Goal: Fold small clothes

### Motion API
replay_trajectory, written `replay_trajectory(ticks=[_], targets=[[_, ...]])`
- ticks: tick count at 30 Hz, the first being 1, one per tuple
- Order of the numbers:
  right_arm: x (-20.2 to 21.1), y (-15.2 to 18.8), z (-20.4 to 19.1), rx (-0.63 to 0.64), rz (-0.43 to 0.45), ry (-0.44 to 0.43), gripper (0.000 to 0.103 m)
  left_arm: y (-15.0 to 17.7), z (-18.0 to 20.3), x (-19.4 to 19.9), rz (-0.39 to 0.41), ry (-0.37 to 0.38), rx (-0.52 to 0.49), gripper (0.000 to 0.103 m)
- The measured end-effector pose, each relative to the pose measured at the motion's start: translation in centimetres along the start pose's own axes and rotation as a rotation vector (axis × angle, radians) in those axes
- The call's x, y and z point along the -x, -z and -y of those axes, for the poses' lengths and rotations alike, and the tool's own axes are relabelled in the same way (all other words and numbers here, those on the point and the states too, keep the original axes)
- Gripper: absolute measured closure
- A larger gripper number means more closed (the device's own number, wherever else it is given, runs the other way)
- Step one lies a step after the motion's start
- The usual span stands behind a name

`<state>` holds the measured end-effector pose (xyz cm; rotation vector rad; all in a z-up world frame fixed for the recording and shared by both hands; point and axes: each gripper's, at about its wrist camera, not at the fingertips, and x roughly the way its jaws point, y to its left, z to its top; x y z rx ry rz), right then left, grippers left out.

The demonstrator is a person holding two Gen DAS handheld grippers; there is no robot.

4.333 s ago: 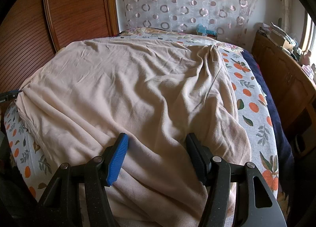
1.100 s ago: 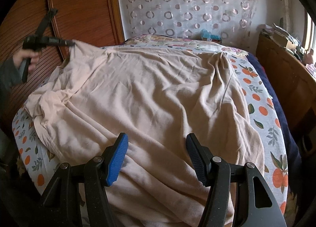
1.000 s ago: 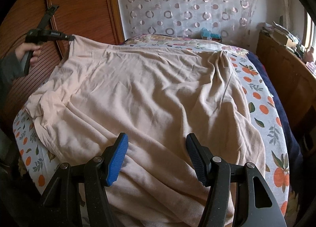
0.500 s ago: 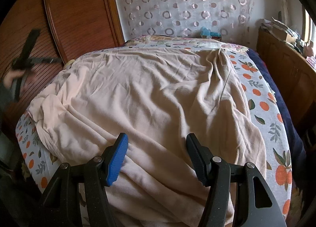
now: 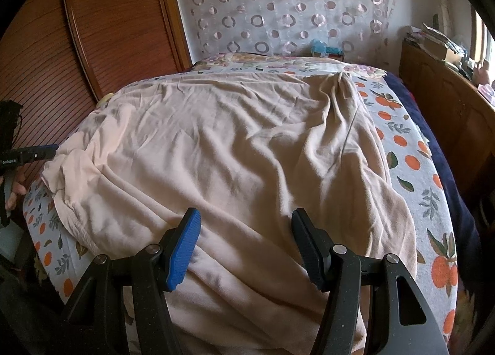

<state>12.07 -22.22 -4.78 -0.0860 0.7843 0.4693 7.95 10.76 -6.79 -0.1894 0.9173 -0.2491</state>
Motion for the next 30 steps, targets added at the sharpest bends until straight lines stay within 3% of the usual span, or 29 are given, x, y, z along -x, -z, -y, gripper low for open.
replay_trajectory(ticks=[16, 25, 27, 30], targets=[[0.0, 0.0, 0.1, 0.000, 0.001, 0.000, 0.040, 0.6, 0.2, -2.1, -0.039, -0.060, -0.014, 0.044], [0.2, 0.1, 0.3, -0.001, 0.006, 0.000, 0.040, 0.8, 0.4, -2.4, -0.010, -0.072, -0.012, 0.044], [0.4, 0.2, 0.3, -0.002, 0.011, 0.006, 0.040, 0.8, 0.5, -2.5, -0.002, -0.054, -0.015, 0.051], [1.2, 0.3, 0.5, -0.016, 0.034, 0.016, 0.040, 0.6, 1.2, -2.6, -0.001, -0.037, -0.033, 0.083]])
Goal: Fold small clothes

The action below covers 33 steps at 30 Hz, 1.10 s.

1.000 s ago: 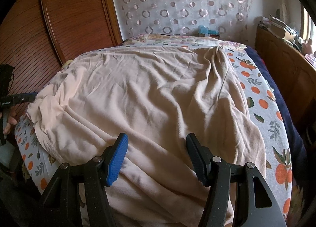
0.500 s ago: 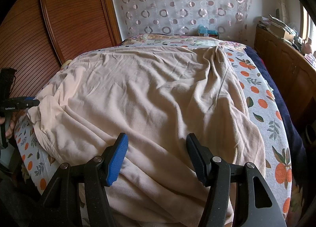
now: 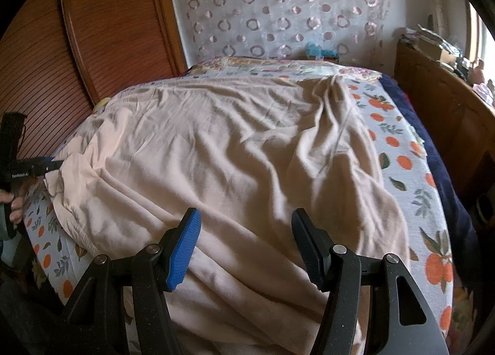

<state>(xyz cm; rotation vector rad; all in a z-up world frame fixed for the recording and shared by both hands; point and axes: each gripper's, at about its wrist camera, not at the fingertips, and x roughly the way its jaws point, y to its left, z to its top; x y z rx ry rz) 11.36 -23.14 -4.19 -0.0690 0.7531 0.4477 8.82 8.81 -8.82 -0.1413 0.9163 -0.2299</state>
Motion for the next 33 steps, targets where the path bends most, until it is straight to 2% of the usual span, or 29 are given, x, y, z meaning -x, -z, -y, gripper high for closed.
replay_trajectory(ticks=[1, 2, 6, 12, 18, 23, 24, 28, 30, 32, 33], targets=[[0.3, 0.1, 0.2, -0.003, 0.003, 0.001, 0.040, -0.2, 0.6, 0.0, 0.004, -0.010, -0.020, 0.089], [0.7, 0.3, 0.3, -0.008, 0.009, 0.010, 0.040, -0.4, 1.0, 0.1, 0.011, 0.004, -0.026, 0.091], [2.8, 1.1, 1.4, -0.034, 0.035, 0.022, 0.040, -2.1, 3.5, 1.3, 0.074, 0.062, -0.057, 0.092], [6.1, 2.1, 2.6, -0.060, 0.077, 0.063, 0.040, -6.5, 10.6, 3.2, 0.166, 0.196, -0.158, 0.092], [9.8, 2.6, 4.4, -0.094, 0.144, 0.127, 0.040, -10.2, 20.4, 2.7, 0.168, 0.334, -0.309, 0.092], [12.0, 3.1, 5.4, -0.116, 0.174, 0.160, 0.040, -10.8, 26.7, 1.2, 0.124, 0.402, -0.413, 0.092], [12.3, 3.2, 5.4, -0.118, 0.177, 0.163, 0.040, -10.8, 27.5, 1.0, 0.118, 0.410, -0.425, 0.092], [12.1, 3.7, 4.9, -0.122, 0.179, 0.161, 0.040, -10.0, 29.9, 0.3, 0.093, 0.325, -0.489, 0.091], [11.8, 3.8, 4.7, -0.118, 0.172, 0.162, 0.040, -9.7, 29.7, 0.4, 0.075, 0.348, -0.502, 0.084], [11.6, 3.8, 4.8, -0.114, 0.167, 0.159, 0.040, -9.5, 29.2, 1.1, 0.089, 0.364, -0.498, 0.054], [11.5, 3.8, 4.8, -0.114, 0.164, 0.157, 0.040, -9.5, 28.6, 1.7, 0.109, 0.353, -0.495, 0.052]])
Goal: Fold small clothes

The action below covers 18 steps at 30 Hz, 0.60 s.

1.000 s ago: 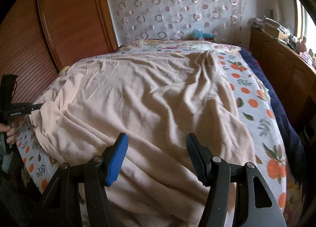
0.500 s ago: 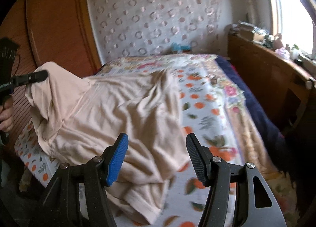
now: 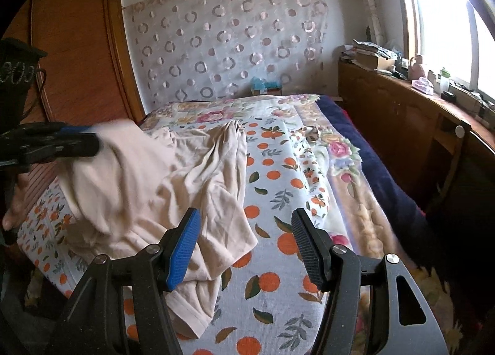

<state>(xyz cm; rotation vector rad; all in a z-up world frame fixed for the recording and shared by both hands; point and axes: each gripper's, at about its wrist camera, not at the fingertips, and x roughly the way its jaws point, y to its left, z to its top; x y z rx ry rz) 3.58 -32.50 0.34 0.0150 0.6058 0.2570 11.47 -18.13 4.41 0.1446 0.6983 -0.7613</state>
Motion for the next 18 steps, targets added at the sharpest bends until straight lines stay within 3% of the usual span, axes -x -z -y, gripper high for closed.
replay_trajectory(ticks=[2, 8, 18], targets=[[-0.4, -0.3, 0.1, 0.002, -0.005, -0.006, 0.040, -0.1, 0.1, 0.5, 0.023, -0.033, 0.005, 0.041], [-1.3, -1.8, -0.5, 0.030, -0.012, -0.036, 0.040, 2.0, -3.9, 4.4, 0.079, -0.114, 0.095, 0.030], [-6.3, -6.0, -5.2, 0.163, -0.036, -0.132, 0.040, 7.2, -11.0, 8.4, 0.092, -0.292, 0.235, 0.026]])
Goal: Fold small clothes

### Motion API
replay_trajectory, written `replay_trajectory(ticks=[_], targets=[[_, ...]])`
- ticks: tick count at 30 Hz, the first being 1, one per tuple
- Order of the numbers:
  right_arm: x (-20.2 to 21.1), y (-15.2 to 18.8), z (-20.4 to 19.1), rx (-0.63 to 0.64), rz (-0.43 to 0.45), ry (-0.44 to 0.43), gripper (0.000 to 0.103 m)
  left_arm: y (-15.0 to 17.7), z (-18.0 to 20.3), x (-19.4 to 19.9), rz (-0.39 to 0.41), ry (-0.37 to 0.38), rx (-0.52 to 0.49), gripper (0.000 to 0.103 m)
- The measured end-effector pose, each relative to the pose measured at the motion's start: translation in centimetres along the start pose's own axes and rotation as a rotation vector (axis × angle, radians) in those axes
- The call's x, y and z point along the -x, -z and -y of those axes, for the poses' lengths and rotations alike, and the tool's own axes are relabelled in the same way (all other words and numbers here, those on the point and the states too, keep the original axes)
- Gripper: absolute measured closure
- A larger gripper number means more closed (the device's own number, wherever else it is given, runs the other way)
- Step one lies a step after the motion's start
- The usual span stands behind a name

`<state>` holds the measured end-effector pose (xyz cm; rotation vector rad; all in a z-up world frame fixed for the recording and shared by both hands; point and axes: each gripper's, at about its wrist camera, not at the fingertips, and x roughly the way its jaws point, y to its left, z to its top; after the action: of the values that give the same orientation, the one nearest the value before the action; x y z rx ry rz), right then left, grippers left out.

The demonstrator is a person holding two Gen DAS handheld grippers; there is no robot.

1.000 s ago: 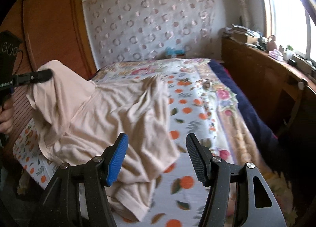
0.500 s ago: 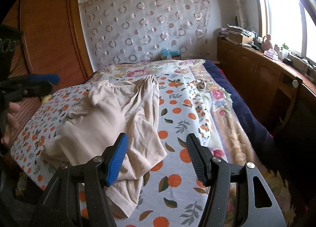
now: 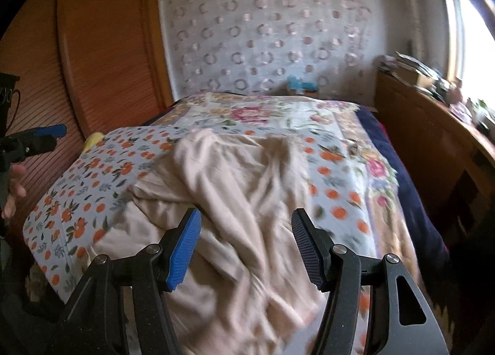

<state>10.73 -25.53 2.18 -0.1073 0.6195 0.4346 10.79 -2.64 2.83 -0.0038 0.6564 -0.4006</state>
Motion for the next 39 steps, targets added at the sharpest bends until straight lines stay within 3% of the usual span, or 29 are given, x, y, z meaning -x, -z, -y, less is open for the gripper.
replay_trajectory(ticks=[7, 12, 21, 24, 26, 28, 31, 39], targets=[[-4.3, -4.0, -4.3, 0.112, -0.053, -0.085, 0.040, 2.2, -2.7, -0.1, -0.014, -0.039, 0.056, 0.026], [-8.5, -5.7, -7.0, 0.186, -0.147, -0.182, 0.040, 3.4, -3.8, -0.1, -0.024, -0.043, 0.077, 0.026], [-16.0, -5.6, -9.8, 0.267, -0.338, -0.211, 0.040, 4.3, -4.5, 0.7, -0.016, -0.052, 0.093, 0.026], [-17.3, -5.4, -10.4, 0.310, -0.355, -0.199, 0.042, 4.6, -4.5, 0.5, -0.021, -0.046, 0.099, 0.026], [-17.8, -5.8, -10.3, 0.317, -0.355, -0.187, 0.050, 4.7, -4.4, 0.3, -0.026, -0.042, 0.101, 0.026], [-17.7, -6.2, -9.8, 0.314, -0.344, -0.189, 0.091, 4.8, -4.4, 0.2, -0.027, -0.040, 0.101, 0.026], [-17.1, -6.3, -9.6, 0.298, -0.306, -0.195, 0.095, 5.0, -4.4, 0.0, -0.029, -0.032, 0.104, 0.026], [-13.5, -9.8, -4.6, 0.165, -0.178, -0.185, 0.096, 5.9, -3.5, -1.5, -0.070, -0.006, 0.098, 0.026]])
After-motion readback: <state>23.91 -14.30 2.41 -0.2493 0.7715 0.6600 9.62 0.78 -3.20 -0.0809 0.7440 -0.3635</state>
